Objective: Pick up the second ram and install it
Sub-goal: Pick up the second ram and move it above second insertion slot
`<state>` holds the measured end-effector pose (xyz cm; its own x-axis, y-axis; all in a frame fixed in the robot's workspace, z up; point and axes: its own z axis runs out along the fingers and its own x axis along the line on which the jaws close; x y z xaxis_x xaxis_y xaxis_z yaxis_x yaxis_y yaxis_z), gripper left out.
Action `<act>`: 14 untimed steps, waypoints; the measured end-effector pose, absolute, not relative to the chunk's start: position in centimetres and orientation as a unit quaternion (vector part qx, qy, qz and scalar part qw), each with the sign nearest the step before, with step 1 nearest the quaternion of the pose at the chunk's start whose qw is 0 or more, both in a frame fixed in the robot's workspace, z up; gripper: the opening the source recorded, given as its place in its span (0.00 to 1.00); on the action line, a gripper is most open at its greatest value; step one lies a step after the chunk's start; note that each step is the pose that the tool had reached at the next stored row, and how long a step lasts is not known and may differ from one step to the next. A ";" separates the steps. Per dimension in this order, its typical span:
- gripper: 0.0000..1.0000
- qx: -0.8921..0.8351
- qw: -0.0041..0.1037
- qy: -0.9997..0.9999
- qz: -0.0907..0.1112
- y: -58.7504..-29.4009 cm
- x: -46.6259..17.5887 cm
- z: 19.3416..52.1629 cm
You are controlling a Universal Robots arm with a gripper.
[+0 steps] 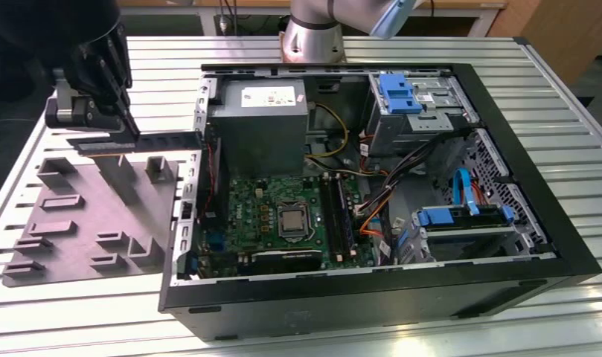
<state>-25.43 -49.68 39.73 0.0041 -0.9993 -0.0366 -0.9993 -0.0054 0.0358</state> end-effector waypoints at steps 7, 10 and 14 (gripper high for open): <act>0.11 -0.709 0.000 0.705 0.026 -49.7 -25.0 39.7; 0.11 -0.709 0.000 0.705 0.026 -49.6 -24.8 39.7; 0.11 -0.709 0.000 0.705 0.026 -49.6 -24.5 39.7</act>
